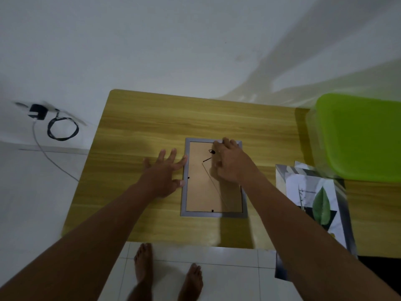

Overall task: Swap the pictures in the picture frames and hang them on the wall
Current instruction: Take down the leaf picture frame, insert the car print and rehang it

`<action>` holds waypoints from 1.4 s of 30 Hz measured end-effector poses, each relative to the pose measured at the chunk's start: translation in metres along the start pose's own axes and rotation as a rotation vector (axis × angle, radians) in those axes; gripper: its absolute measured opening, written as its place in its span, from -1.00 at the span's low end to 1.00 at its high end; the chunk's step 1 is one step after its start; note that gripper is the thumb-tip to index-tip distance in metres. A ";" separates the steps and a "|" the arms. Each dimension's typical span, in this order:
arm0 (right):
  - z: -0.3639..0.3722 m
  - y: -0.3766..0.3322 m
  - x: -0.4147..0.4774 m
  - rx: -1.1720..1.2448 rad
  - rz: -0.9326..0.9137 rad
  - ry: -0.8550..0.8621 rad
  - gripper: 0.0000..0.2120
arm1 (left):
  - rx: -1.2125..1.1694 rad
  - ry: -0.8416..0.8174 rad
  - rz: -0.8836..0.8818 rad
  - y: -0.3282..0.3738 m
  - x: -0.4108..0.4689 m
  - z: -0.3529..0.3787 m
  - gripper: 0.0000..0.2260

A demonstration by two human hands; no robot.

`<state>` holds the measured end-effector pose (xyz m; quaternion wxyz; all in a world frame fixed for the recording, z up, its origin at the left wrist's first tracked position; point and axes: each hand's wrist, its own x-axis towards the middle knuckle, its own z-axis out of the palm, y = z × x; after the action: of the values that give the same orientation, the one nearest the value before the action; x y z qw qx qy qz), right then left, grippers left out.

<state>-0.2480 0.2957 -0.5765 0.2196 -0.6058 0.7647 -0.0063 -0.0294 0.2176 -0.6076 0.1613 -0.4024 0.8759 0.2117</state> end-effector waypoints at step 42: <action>0.061 -0.004 -0.098 0.324 0.330 0.189 -0.33 | 0.002 -0.016 -0.013 0.001 -0.002 -0.002 -0.32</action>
<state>-0.2065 0.4012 -0.5983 0.2397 -0.4262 0.8594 -0.1495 -0.0291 0.2184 -0.6046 0.1700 -0.4064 0.8722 0.2129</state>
